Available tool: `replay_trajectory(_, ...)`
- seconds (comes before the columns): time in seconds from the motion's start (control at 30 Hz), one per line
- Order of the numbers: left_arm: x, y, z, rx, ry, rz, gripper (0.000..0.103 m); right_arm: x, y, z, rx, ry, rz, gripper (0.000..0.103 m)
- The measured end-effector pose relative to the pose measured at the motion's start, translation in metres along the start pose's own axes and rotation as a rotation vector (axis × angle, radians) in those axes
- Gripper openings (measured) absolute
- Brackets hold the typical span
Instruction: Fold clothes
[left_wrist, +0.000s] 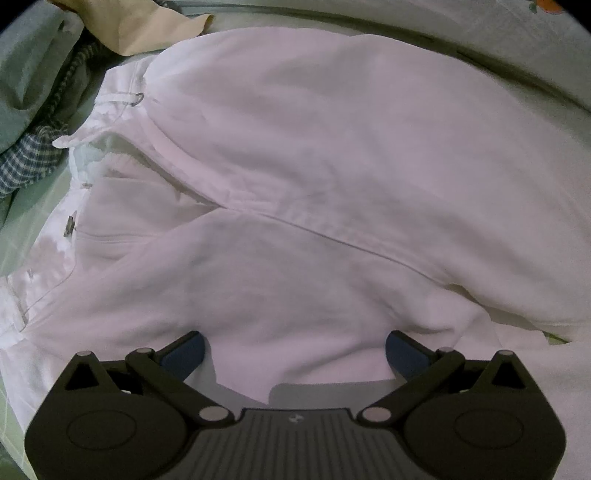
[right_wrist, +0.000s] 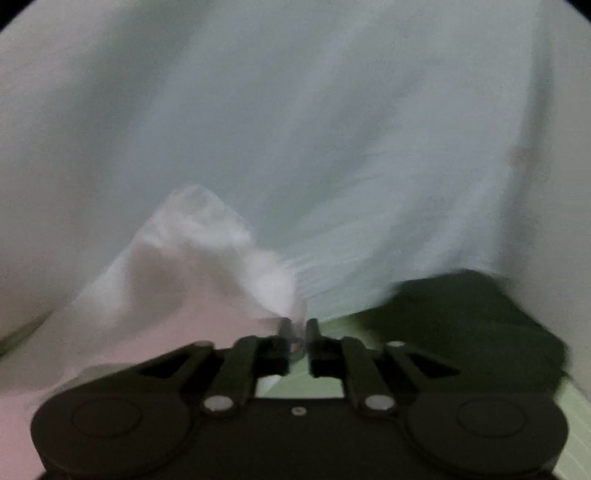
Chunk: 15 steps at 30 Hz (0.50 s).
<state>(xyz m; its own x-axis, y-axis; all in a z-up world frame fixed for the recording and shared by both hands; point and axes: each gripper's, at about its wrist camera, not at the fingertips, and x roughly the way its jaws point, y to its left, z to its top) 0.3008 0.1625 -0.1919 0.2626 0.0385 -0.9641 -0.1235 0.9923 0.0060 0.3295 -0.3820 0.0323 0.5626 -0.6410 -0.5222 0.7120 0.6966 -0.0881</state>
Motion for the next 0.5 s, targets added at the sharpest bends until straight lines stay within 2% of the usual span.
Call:
replay_trajectory(0.07, -0.001, -0.001, -0.001, -0.003, -0.002, 0.0, 0.103, -0.003, -0.018, 0.008, 0.054, -0.024, -0.052, 0.021)
replay_trajectory(0.1, -0.001, -0.001, -0.001, -0.006, -0.003, 0.001, 0.103, -0.008, -0.024, 0.005, 0.065, -0.04, -0.049, 0.042)
replay_trajectory(0.13, -0.002, -0.002, -0.001, -0.008, -0.004, 0.001, 0.103, -0.016, -0.028, -0.002, 0.064, -0.048, -0.044, 0.055)
replay_trajectory(0.2, -0.003, -0.003, -0.002, -0.011, -0.005, 0.001, 0.103, -0.029, -0.033, -0.021, 0.041, -0.038, -0.032, 0.057)
replay_trajectory(0.27, -0.004, -0.004, -0.002, -0.012, -0.006, 0.001, 0.103, -0.041, -0.034, -0.052, -0.021, 0.024, -0.014, 0.059)
replay_trajectory(0.33, -0.004, -0.005, -0.003, -0.009, -0.007, 0.001, 0.103, -0.056, -0.038, -0.085, -0.065, 0.084, -0.003, 0.065)
replay_trajectory(0.4, -0.005, -0.007, -0.003, -0.005, -0.009, -0.001, 0.103, -0.073, -0.043, -0.118, -0.076, 0.15, 0.005, 0.069)
replay_trajectory(0.5, -0.01, -0.006, -0.007, -0.005, -0.018, -0.016, 0.103, -0.106, -0.059, -0.161, -0.022, 0.241, 0.032, 0.071)
